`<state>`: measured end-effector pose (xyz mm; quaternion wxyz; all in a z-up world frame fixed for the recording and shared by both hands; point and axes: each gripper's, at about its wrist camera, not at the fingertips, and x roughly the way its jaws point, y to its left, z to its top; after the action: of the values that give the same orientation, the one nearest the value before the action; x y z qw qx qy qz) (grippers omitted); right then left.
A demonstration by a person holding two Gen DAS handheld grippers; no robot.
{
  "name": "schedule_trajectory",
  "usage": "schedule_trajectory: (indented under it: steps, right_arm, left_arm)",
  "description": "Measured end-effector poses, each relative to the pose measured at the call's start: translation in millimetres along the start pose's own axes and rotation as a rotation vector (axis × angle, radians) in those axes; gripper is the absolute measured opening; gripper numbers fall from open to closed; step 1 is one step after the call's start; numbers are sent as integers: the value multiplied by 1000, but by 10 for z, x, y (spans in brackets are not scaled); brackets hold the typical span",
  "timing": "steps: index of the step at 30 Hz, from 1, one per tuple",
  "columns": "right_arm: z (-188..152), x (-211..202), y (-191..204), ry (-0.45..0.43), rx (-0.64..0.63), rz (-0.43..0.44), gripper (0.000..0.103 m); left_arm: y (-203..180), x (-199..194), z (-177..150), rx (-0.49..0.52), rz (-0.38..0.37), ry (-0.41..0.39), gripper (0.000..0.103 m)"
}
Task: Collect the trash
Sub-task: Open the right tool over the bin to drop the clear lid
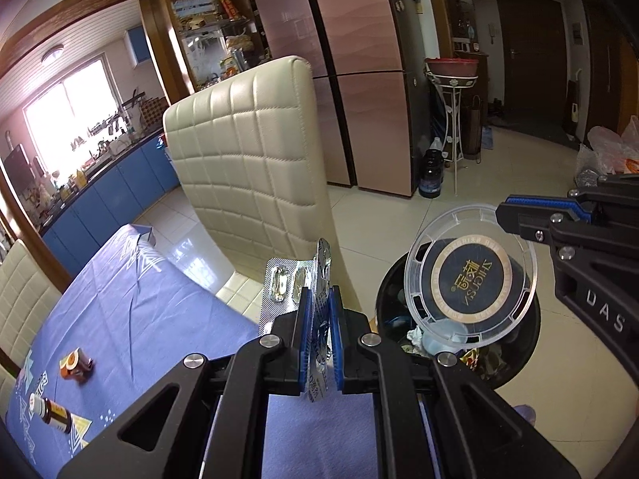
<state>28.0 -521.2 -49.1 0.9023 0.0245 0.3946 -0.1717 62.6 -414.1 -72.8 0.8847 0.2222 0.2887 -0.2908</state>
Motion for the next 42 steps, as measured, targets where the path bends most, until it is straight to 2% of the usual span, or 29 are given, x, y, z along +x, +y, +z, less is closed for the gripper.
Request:
schedule_trajectory:
  steps: [18, 27, 42]
  right_arm:
    - [31, 85, -333, 11, 70, -11, 8]
    - [3, 152, -413, 36, 97, -48, 8]
    - [-145, 124, -647, 63, 152, -128, 8]
  left_arm:
    - [-311, 132, 298, 55, -41, -32, 9]
    - [-355, 196, 414, 55, -57, -34, 9]
    - [-663, 173, 524, 104, -124, -53, 10]
